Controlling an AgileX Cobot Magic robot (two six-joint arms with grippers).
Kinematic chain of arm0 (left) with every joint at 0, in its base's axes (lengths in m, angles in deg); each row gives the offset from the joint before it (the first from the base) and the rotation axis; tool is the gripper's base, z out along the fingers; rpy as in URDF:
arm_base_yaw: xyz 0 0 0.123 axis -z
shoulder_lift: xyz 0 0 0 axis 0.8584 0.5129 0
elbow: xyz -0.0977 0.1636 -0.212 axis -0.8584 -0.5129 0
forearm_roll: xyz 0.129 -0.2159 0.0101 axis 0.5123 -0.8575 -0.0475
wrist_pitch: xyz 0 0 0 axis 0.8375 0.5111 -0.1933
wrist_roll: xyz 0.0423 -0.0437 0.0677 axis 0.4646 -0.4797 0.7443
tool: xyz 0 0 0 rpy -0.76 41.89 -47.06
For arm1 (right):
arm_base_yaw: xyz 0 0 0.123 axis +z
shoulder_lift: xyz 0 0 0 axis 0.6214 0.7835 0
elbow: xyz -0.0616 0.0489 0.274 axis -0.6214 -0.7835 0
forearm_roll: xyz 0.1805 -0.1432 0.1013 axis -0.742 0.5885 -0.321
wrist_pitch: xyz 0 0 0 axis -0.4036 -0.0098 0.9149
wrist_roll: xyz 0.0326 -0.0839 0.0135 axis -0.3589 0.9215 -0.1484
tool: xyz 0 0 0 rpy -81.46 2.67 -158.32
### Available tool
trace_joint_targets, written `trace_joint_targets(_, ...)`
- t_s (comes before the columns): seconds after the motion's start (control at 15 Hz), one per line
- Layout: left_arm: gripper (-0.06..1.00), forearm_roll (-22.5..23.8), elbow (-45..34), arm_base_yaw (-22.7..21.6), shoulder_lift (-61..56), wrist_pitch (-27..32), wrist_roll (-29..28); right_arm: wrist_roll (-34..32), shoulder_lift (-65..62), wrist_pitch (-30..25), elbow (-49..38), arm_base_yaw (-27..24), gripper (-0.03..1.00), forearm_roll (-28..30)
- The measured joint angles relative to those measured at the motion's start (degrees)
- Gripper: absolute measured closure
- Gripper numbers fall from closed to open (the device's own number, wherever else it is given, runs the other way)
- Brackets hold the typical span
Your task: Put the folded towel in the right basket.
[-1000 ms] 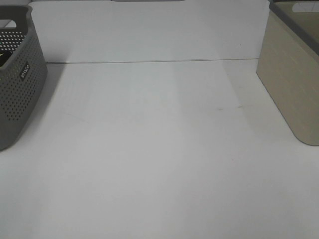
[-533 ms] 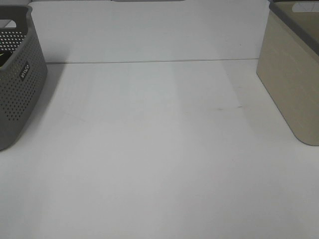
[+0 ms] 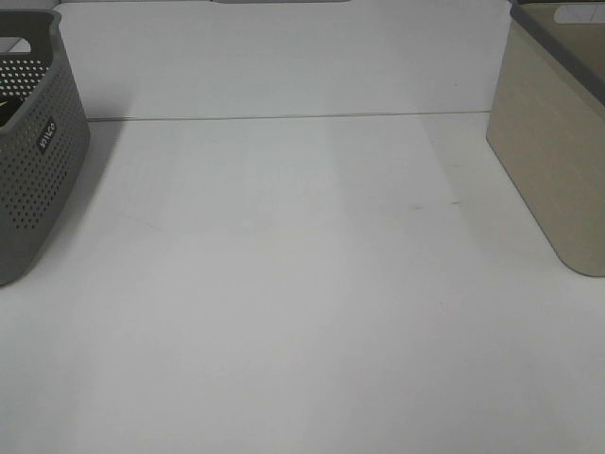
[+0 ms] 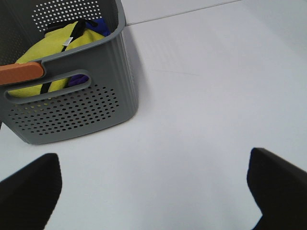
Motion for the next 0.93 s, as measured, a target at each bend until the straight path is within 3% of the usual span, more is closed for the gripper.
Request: trace_joint_targets(0.93,-0.04,0.0,0.0,0.0,0.0,0.0,0.0,0.0,0.0,0.0,0.0,0.0,0.18,-0.1)
